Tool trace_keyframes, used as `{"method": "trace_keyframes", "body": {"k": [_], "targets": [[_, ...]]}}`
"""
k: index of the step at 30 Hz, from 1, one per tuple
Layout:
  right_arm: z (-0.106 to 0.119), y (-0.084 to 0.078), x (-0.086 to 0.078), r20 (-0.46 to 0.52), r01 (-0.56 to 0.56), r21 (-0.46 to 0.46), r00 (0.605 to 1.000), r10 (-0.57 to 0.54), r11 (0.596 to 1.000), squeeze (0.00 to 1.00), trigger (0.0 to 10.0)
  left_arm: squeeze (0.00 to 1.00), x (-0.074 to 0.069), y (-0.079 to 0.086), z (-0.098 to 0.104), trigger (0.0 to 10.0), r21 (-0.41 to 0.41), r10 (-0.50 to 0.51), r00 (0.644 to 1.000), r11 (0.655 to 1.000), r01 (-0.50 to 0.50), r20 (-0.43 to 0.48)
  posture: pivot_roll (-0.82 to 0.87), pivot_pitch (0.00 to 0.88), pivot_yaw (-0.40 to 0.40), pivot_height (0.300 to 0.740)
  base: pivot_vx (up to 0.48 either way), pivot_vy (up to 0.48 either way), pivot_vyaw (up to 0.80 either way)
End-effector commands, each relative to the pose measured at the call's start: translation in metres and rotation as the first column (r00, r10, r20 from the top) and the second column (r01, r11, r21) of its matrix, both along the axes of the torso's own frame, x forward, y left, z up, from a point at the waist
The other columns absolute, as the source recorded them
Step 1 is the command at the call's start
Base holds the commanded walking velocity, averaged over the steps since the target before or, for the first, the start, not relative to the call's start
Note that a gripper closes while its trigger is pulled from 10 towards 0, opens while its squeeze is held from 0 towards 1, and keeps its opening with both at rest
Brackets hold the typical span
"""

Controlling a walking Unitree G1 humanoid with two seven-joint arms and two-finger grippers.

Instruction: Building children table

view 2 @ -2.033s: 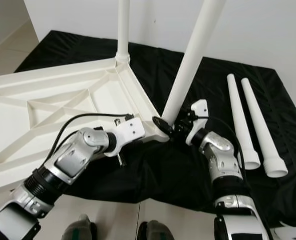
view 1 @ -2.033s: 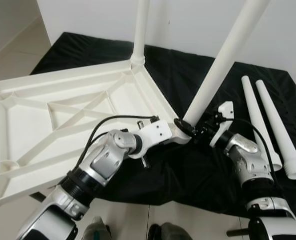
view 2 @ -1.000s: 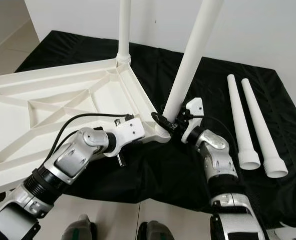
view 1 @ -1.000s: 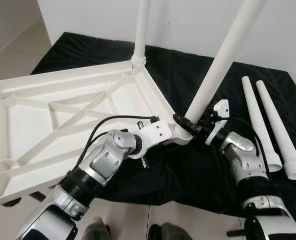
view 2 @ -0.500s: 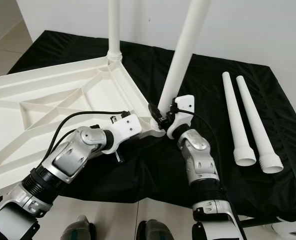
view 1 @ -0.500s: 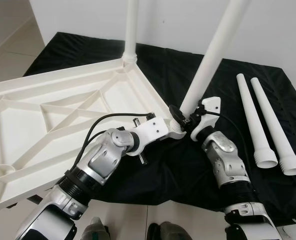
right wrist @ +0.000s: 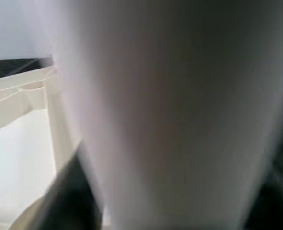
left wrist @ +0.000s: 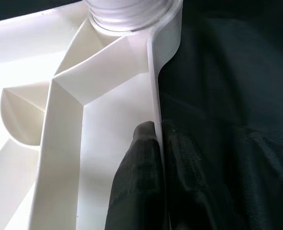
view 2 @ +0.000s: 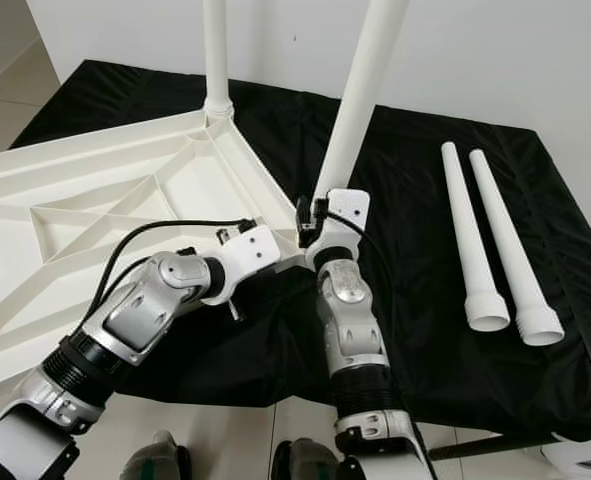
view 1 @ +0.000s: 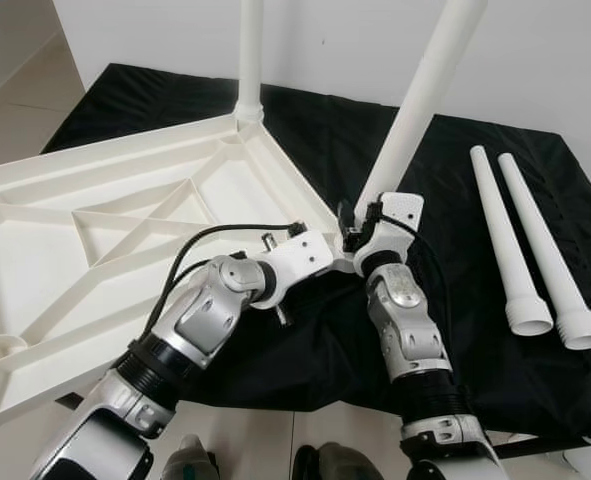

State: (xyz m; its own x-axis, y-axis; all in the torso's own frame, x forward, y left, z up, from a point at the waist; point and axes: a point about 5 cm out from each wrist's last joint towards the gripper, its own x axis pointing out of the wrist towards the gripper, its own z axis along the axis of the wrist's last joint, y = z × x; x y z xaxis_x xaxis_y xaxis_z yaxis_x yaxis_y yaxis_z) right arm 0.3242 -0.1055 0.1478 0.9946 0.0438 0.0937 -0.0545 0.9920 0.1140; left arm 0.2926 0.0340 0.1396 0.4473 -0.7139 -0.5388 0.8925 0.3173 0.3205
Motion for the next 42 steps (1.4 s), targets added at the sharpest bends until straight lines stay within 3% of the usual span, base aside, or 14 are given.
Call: {"method": "trace_keyframes", "body": {"k": [1,2,9,16,17,22,25,29,30,31,34,35,39,42], "targets": [[-0.002,-0.004,-0.001,-0.015,0.015,0.002,1.000,-0.015,1.000,0.85,10.0,0.00,-0.008,-0.015,0.007,10.0,-0.028,-0.083,0.996,0.996,0.084,0.029,0.00,0.023,-0.097,0.740,0.000,0.000,0.00],[-0.001,-0.005,-0.002,-0.006,0.013,0.007,1.000,-0.013,1.000,1.00,10.0,0.00,-0.008,-0.015,0.007,10.0,-0.028,-0.083,0.996,0.996,0.084,0.030,0.00,0.021,-0.100,0.740,0.000,0.000,0.00],[-0.002,-0.009,-0.006,0.001,0.009,0.002,1.000,-0.009,1.000,1.00,10.0,0.00,-0.009,-0.015,0.006,10.0,-0.029,-0.082,0.996,0.996,0.083,0.029,0.00,0.019,-0.103,0.740,0.000,0.000,0.00],[-0.009,-0.029,-0.013,0.012,-0.072,-0.028,0.997,0.072,0.997,1.00,10.0,0.00,-0.011,-0.015,0.004,10.0,-0.027,-0.082,0.996,0.996,0.083,0.025,0.00,0.015,-0.107,0.740,0.000,0.000,0.00],[-0.012,-0.031,-0.014,0.002,-0.141,-0.010,0.990,0.141,0.990,0.00,10.0,0.00,-0.011,-0.015,0.004,10.0,-0.027,-0.082,0.996,0.996,0.082,0.025,0.00,0.015,-0.107,0.740,0.000,0.000,0.00],[-0.013,-0.042,-0.016,0.010,-0.281,-0.038,0.960,0.281,0.959,0.00,10.0,0.00,-0.011,-0.015,0.004,10.0,-0.027,-0.084,0.996,0.996,0.085,0.025,0.00,0.013,-0.103,0.740,0.000,0.000,0.00],[-0.008,-0.060,-0.015,0.017,-0.410,-0.088,0.911,0.413,0.908,0.00,10.0,0.00,-0.012,-0.016,0.004,10.0,-0.026,-0.091,0.996,0.995,0.091,0.024,-0.01,0.011,-0.098,0.740,0.000,0.000,0.00],[-0.006,-0.065,-0.015,0.018,-0.453,-0.089,0.890,0.456,0.887,0.00,10.0,0.00,-0.012,-0.016,0.004,10.0,-0.026,-0.093,0.995,0.995,0.093,0.023,-0.01,0.010,-0.097,0.740,0.000,0.000,0.00],[-0.005,-0.074,-0.017,-0.016,-0.582,-0.120,0.811,0.584,0.805,0.00,10.0,0.00,-0.012,-0.017,0.003,10.0,-0.025,-0.097,0.995,0.995,0.098,0.023,-0.01,0.009,-0.095,0.740,0.000,0.000,0.00],[-0.005,-0.074,-0.017,-0.016,-0.582,-0.120,0.811,0.584,0.805,0.00,10.0,0.00,-0.012,-0.017,0.003,10.0,-0.025,-0.097,0.995,0.995,0.098,0.023,-0.01,0.009,-0.095,0.740,0.000,0.000,0.00],[-0.006,-0.080,-0.018,-0.057,-0.655,-0.148,0.753,0.655,0.741,0.00,10.0,0.00,-0.012,-0.017,0.003,10.0,-0.024,-0.099,0.995,0.995,0.099,0.024,0.00,0.011,-0.095,0.740,0.000,0.000,0.00],[-0.006,-0.080,-0.018,-0.057,-0.655,-0.148,0.753,0.655,0.741,0.00,10.0,0.00,-0.012,-0.017,0.003,10.0,-0.024,-0.099,0.995,0.995,0.099,0.024,0.00,0.011,-0.095,0.740,0.000,0.000,0.00],[-0.007,-0.089,-0.020,-0.126,-0.756,-0.181,0.652,0.748,0.629,0.00,10.0,0.00,-0.012,-0.016,0.004,10.0,-0.022,-0.093,0.995,0.995,0.094,0.025,0.01,0.007,-0.096,0.740,0.000,0.000,0.00],[-0.006,-0.091,-0.017,-0.137,-0.768,-0.169,0.638,0.757,0.617,0.00,10.0,0.00,-0.012,-0.015,0.004,10.0,-0.020,-0.092,0.995,0.995,0.093,0.026,0.01,0.007,-0.095,0.740,0.000,0.000,0.00]]}}
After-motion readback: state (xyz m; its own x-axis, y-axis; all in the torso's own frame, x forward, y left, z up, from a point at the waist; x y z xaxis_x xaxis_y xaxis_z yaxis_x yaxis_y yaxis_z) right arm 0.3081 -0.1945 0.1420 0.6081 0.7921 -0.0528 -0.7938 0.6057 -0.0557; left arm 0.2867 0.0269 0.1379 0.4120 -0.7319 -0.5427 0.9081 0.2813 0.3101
